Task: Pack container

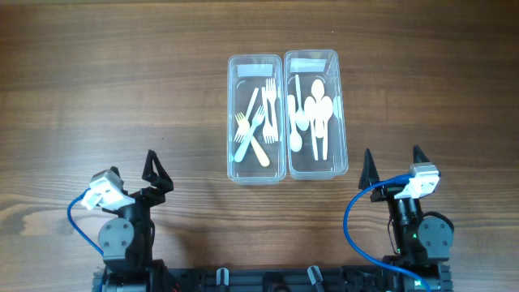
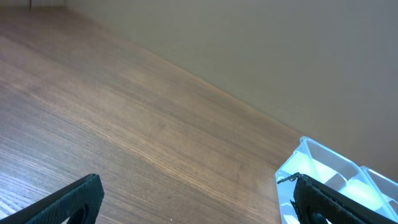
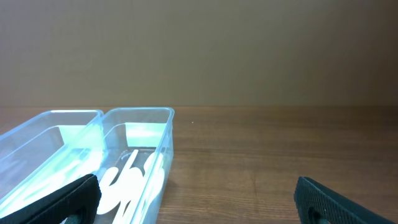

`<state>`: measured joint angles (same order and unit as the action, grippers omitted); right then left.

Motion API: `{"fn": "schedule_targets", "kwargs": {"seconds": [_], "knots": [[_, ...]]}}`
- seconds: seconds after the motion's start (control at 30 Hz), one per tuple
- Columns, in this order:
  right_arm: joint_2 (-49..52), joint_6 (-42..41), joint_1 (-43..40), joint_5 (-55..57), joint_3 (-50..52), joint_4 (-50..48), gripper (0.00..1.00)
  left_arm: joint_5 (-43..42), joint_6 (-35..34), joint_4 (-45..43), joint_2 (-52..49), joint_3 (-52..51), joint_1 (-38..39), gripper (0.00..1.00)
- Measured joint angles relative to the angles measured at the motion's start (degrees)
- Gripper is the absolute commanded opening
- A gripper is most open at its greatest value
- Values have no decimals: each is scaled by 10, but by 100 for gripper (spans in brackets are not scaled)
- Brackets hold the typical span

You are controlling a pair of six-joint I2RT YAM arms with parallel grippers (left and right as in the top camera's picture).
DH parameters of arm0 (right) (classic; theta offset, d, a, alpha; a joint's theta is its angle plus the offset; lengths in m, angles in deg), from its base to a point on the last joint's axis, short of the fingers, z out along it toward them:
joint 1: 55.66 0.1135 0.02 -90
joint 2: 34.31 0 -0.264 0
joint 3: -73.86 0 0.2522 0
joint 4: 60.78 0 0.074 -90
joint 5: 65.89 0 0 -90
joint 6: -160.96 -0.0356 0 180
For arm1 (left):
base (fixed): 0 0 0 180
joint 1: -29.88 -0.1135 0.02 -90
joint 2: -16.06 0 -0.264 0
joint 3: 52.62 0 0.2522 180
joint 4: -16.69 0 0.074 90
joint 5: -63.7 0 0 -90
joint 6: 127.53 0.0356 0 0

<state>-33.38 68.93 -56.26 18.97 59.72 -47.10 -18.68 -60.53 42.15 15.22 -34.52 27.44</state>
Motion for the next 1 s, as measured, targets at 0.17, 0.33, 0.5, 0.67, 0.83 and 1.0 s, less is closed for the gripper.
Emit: {"fn": "schedule_targets", "kwargs": {"seconds": [0.17, 0.33, 0.5, 0.67, 0.83, 1.0], "knots": [[0, 0, 0, 0, 0, 0, 100, 0, 0, -7, 0, -3, 0, 100], [0, 0, 0, 0, 0, 0, 100, -19, 32, -64, 1, -20, 0, 100], [0, 0, 0, 0, 0, 0, 100, -57, 82, -69, 0, -32, 0, 100], [0, 0, 0, 0, 0, 0, 100, -87, 133, -70, 0, -32, 0, 100], [0, 0, 0, 0, 0, 0, 100, -101, 178, -70, 0, -32, 0, 100], [0, 0, 0, 0, 0, 0, 100, -106, 194, -72, 0, -32, 0, 100]]}}
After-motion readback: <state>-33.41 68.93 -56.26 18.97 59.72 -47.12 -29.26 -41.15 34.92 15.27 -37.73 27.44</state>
